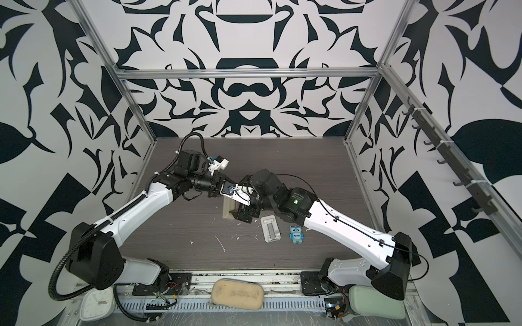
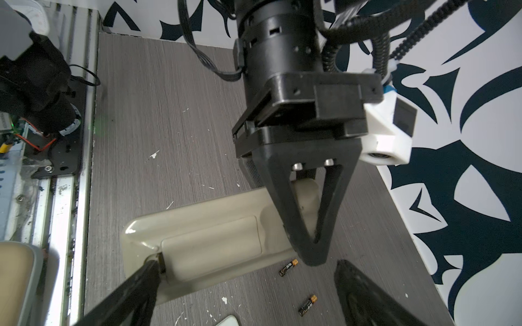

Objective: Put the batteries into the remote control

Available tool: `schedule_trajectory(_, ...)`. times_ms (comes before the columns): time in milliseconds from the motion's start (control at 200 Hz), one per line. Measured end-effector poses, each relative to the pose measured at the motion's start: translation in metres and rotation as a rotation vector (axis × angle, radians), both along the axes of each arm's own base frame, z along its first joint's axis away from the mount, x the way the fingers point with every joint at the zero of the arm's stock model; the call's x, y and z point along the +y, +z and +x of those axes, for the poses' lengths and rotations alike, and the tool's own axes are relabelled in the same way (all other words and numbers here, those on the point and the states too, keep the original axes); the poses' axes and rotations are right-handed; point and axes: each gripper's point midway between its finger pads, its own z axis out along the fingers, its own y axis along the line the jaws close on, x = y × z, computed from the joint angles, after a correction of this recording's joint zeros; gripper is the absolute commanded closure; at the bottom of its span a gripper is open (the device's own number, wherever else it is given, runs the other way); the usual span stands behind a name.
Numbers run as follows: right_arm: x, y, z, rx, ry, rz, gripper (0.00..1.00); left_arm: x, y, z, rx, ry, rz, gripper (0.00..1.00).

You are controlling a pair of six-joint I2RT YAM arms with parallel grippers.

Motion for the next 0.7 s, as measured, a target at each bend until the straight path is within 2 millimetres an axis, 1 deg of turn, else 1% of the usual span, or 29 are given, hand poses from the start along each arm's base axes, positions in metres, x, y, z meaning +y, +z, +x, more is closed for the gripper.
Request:
schedule_trajectory(495, 0.0078, -0.0048, 0.0001, 0.013, 0.028, -0.009, 0.00, 0.0001, -0.0004, -0.0014, -0.009, -0.010, -0.003, 1.00)
schedule_trajectory(700, 0.0098, -0.0033, 0.0046, -0.060, 0.034, -0.039, 0.00, 0.0015, -0.0005, 0.0002, -0.020, -0.008, -0.003, 1.00)
